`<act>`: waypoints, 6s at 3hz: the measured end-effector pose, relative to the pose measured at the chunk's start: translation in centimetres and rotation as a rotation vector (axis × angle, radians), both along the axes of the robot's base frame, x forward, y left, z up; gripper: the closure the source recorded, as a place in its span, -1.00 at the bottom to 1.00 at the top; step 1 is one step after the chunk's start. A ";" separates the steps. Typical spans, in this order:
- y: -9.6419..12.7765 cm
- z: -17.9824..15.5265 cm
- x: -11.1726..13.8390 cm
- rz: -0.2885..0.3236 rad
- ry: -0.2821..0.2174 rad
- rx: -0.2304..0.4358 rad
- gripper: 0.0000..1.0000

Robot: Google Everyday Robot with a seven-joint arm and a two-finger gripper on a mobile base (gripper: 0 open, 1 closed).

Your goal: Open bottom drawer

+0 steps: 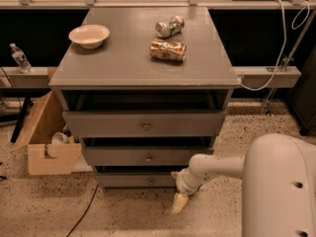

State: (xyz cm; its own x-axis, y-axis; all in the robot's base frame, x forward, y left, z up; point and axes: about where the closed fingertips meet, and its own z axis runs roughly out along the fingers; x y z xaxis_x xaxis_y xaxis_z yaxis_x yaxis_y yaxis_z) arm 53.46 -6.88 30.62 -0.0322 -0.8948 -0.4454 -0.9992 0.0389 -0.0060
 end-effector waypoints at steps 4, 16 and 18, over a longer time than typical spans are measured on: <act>-6.4 -11.0 8.2 -0.093 -0.114 -0.239 -1.00; -2.9 -14.9 7.6 0.070 -0.109 -0.088 -0.92; -3.5 -14.0 5.2 0.072 -0.029 -0.120 0.32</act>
Offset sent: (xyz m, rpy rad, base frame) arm 0.0766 -0.0590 -0.0830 -0.1967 -0.1150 -0.0692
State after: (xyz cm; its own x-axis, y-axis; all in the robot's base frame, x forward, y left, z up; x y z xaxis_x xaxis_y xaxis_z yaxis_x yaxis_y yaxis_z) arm 58.66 -10.34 16.67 0.0457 -0.9412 -0.3347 -0.9987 -0.0359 -0.0355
